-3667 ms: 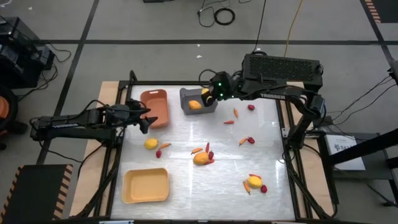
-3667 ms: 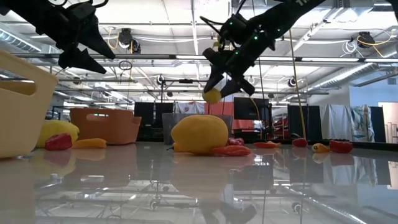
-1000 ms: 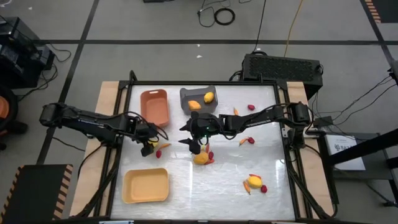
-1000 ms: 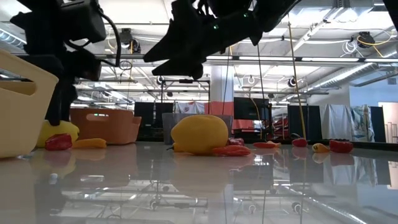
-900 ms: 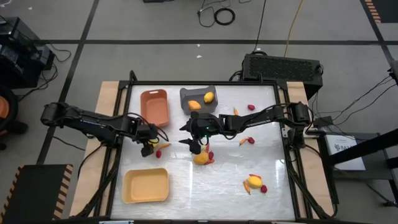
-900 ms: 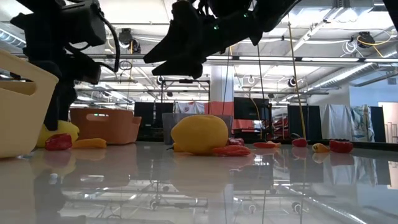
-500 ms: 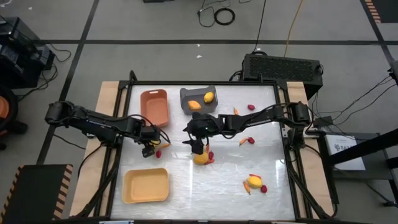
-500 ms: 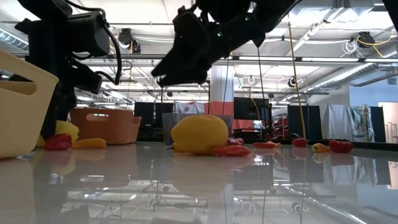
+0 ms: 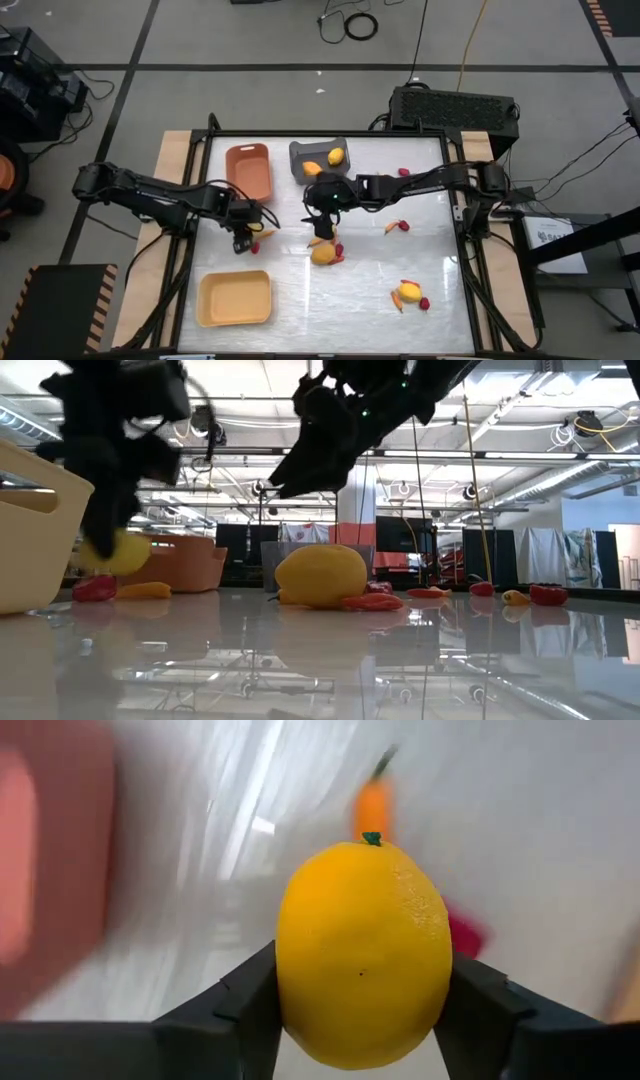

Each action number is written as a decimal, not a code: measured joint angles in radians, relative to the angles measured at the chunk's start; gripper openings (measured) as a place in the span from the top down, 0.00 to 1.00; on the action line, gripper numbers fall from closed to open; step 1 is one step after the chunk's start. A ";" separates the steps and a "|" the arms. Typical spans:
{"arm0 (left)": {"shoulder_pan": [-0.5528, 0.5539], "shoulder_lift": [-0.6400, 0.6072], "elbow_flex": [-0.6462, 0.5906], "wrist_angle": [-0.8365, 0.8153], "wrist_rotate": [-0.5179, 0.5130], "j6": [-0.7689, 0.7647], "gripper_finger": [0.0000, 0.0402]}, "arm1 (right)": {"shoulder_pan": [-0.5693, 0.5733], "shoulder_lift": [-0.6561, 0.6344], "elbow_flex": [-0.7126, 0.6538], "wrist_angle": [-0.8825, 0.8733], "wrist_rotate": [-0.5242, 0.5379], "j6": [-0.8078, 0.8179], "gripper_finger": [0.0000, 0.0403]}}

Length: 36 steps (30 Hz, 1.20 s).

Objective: Sort produce into baskets
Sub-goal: Put the yellow lemon into the black bin

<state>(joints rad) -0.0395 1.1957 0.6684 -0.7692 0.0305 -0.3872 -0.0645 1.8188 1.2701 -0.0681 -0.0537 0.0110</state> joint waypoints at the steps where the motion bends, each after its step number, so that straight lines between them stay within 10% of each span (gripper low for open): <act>1: 0.000 -0.001 0.027 0.001 0.005 0.017 0.48 | -0.005 -0.013 0.000 -0.010 0.000 0.000 0.33; 13: 0.141 0.003 0.285 0.257 -0.136 0.264 0.47 | -0.071 -0.176 0.000 -0.266 0.006 0.075 0.33; 26: 0.410 0.245 0.287 0.734 0.086 0.303 0.47 | -0.093 -0.197 0.000 -0.578 0.055 0.317 0.33; 36: 0.518 0.454 0.356 0.758 0.087 0.348 0.47 | -0.099 -0.197 0.000 -0.611 0.107 0.348 0.33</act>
<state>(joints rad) 0.4782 1.6493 1.0241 -0.0112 0.1180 -0.0388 -0.1632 1.6222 1.2701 -0.6794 0.0528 0.3588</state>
